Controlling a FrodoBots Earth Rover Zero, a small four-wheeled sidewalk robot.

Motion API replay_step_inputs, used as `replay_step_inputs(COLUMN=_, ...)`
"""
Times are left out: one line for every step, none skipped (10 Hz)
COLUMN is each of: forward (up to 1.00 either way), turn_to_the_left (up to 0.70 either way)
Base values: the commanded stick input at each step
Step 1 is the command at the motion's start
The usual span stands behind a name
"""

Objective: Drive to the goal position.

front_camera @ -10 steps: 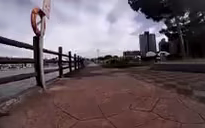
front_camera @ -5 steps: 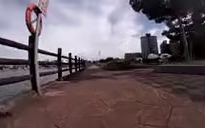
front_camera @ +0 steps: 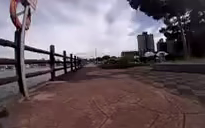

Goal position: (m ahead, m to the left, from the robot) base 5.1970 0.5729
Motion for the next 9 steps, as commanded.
replay_step_inputs(forward=0.7, turn_to_the_left=0.11)
replay_step_inputs(forward=0.7, turn_to_the_left=0.11)
replay_step_inputs(forward=0.7, turn_to_the_left=0.11)
replay_step_inputs(forward=0.7, turn_to_the_left=0.11)
replay_step_inputs(forward=0.7, turn_to_the_left=0.11)
replay_step_inputs(forward=0.7, turn_to_the_left=0.11)
replay_step_inputs(forward=0.7, turn_to_the_left=0.11)
replay_step_inputs(forward=0.7, turn_to_the_left=0.11)
replay_step_inputs(forward=0.7, turn_to_the_left=0.11)
